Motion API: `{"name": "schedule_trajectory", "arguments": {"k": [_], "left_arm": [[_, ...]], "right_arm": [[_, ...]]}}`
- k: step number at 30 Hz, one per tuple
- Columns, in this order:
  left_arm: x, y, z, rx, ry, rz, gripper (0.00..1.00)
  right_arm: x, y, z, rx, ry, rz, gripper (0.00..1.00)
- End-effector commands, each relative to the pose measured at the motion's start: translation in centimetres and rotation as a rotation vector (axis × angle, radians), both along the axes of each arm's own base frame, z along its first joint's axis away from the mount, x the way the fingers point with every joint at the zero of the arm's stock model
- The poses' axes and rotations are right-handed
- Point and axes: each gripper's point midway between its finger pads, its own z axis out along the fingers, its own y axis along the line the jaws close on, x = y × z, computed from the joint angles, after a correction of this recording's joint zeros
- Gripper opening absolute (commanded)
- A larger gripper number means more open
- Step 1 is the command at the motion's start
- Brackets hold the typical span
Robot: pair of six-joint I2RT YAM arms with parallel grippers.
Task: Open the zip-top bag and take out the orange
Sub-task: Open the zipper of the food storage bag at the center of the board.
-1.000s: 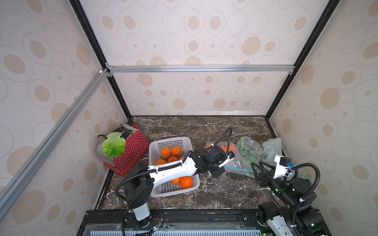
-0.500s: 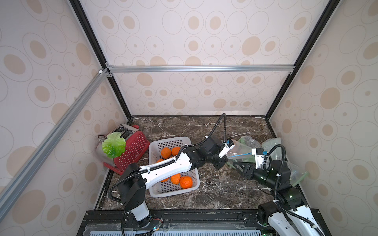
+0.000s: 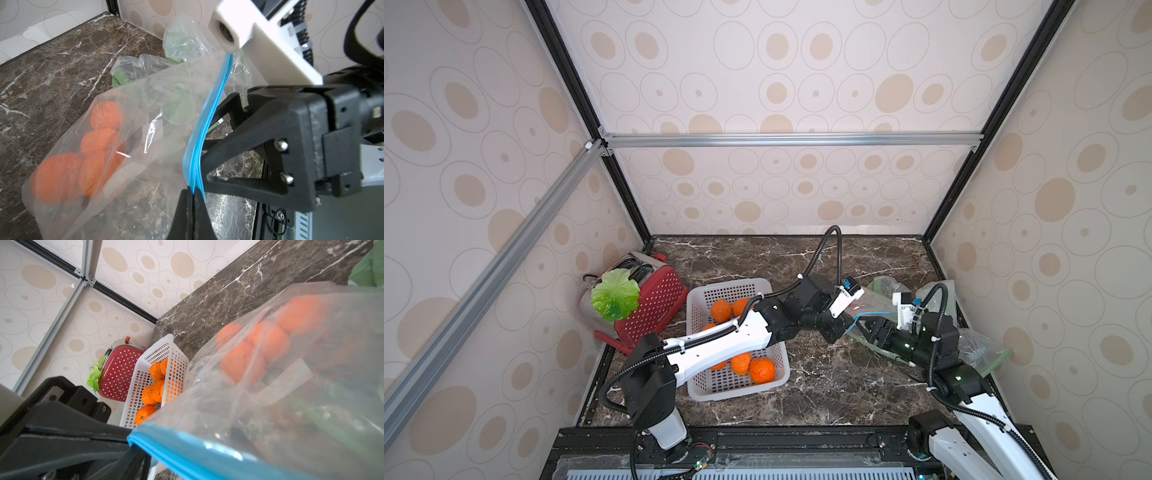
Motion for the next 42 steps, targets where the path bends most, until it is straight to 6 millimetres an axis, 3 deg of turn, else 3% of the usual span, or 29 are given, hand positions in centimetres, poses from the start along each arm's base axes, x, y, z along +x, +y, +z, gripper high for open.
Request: {"name": "schedule_trajectory", "arguments": {"k": [1, 7, 13, 19, 24, 33, 35, 39, 42], "left_arm": [[-0.3, -0.4, 0.7, -0.026, -0.001, -0.015, 0.0], [-0.2, -0.6, 0.4, -0.023, 0.004, -0.016, 0.0], [-0.2, -0.6, 0.7, -0.025, -0.004, -0.019, 0.0], [-1.1, -1.1, 0.5, -0.054, 0.014, -0.072, 0.0], [-1.4, -1.1, 0.0, -0.05, 0.02, -0.093, 0.0], [-1.6, -0.8, 0.5, -0.058, 0.007, -0.092, 0.0], [-1.6, -0.8, 0.4, -0.054, 0.006, -0.091, 0.0], [-1.5, -0.8, 0.2, -0.049, 0.006, -0.09, 0.0], [-1.5, -0.9, 0.2, -0.051, 0.006, -0.09, 0.0]], "right_arm": [[-0.3, 0.6, 2.6, 0.057, -0.09, 0.033, 0.64], [-1.2, 0.1, 3.1, 0.058, -0.137, 0.015, 0.67], [-2.7, -0.2, 1.6, -0.012, -0.084, 0.042, 0.69], [-1.7, -0.2, 1.4, 0.093, -0.074, -0.009, 0.67], [-1.2, 1.0, 2.1, 0.147, -0.062, 0.043, 0.66], [-0.8, 0.0, -0.6, 0.061, -0.005, -0.01, 0.42], [-0.8, -0.2, -1.0, 0.053, 0.002, -0.02, 0.4], [-1.3, 0.2, -0.5, 0.066, -0.024, 0.012, 0.4], [-1.8, 0.5, 0.0, 0.059, -0.058, 0.041, 0.35]]}}
